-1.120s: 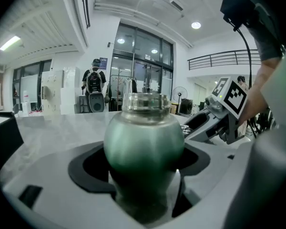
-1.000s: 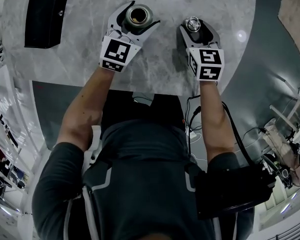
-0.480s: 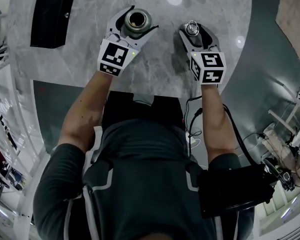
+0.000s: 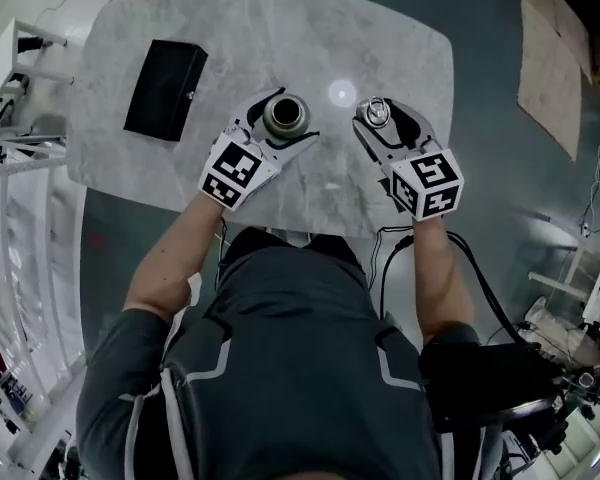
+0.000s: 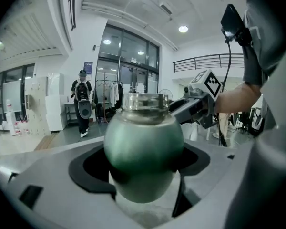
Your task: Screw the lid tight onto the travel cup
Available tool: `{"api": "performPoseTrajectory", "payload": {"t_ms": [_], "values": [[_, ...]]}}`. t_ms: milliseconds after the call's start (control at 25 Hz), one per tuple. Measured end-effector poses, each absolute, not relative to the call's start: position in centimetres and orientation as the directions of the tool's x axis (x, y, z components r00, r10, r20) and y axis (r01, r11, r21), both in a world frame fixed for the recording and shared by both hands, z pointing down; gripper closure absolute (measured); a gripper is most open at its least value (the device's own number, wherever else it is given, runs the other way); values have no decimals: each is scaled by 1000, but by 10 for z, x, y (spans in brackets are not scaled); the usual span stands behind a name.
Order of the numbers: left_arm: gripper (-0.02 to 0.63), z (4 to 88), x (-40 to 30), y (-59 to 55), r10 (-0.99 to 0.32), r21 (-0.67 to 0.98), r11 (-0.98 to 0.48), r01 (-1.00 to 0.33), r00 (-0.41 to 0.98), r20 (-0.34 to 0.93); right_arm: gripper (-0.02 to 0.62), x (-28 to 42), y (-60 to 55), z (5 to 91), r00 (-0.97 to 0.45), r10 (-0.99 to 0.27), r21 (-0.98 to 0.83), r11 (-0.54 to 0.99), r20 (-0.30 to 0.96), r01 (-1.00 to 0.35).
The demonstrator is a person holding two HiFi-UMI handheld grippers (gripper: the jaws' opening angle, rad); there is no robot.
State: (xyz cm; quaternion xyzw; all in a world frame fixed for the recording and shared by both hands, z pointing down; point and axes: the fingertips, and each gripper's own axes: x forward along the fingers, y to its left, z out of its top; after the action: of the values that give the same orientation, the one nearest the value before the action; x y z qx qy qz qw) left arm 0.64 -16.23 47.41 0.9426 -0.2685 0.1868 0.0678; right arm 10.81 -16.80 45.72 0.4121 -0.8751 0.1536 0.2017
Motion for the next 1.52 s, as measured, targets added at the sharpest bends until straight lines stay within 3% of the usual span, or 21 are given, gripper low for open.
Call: {"api": "performPoseTrajectory", "payload": {"t_ms": [360,760,1080,1520], "values": [[215,382,13,-121,-300,25,-943,-333,877,376,324,66,-140,329,-729,-571,-97,758,378,-645],[215,338,11,-94,-162,5,-983,-182,892,423,324,-1,-104,230,-888,-332,-56,928,320,-367],[215,319,18,-88,-120,1,-991,-136,880,460,323,-23,-88,216,-893,-156,-6,985,421,-175],[215,312,18,-83,-125,9,-989,-146,871,475,323,-29,-78,228,-864,-88,-10,994,496,-108]]}}
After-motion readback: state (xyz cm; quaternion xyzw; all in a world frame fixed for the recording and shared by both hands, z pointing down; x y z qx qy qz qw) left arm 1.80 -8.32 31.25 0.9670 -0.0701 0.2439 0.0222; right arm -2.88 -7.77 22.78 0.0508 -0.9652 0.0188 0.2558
